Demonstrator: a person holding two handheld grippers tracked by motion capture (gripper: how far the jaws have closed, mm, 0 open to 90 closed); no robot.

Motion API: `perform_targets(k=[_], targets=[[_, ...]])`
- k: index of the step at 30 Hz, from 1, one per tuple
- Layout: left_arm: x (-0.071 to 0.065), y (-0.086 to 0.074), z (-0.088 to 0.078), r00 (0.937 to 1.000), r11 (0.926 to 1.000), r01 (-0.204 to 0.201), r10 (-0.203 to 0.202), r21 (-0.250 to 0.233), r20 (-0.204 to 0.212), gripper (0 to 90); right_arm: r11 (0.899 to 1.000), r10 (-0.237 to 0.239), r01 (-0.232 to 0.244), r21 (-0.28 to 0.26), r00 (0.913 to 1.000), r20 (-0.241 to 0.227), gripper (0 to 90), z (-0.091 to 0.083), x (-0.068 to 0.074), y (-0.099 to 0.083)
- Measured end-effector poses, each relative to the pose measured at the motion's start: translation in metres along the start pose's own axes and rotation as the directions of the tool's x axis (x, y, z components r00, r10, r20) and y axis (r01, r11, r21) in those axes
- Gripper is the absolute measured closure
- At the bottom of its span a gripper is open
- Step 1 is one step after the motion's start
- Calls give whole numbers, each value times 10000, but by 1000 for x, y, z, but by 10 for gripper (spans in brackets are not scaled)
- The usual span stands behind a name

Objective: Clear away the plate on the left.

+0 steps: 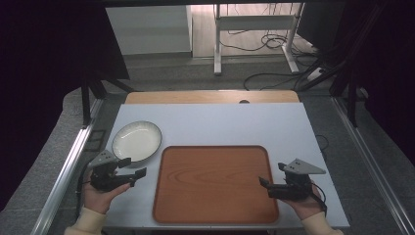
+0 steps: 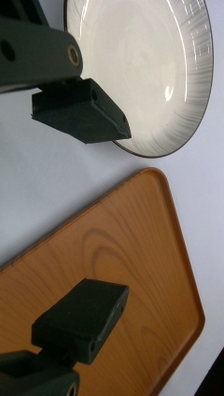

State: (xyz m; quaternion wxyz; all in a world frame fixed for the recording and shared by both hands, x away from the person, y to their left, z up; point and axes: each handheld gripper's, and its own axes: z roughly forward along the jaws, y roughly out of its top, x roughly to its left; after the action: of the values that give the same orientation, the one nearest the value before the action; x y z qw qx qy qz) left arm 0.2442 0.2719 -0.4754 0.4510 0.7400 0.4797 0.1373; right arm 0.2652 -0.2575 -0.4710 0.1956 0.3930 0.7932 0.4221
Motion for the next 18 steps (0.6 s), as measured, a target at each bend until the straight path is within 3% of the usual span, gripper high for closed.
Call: perform_targets(k=[5, 18], targets=[[3, 2, 0, 9999, 10000, 97, -97, -20, -99, 216, 9998, -48, 48, 192, 10000, -15, 144, 3, -3, -1], [-3, -3, -10, 9999, 9999, -128, 128, -61, -82, 218, 9992, -191, 186, 368, 9997, 130, 148, 6, 1, 1]])
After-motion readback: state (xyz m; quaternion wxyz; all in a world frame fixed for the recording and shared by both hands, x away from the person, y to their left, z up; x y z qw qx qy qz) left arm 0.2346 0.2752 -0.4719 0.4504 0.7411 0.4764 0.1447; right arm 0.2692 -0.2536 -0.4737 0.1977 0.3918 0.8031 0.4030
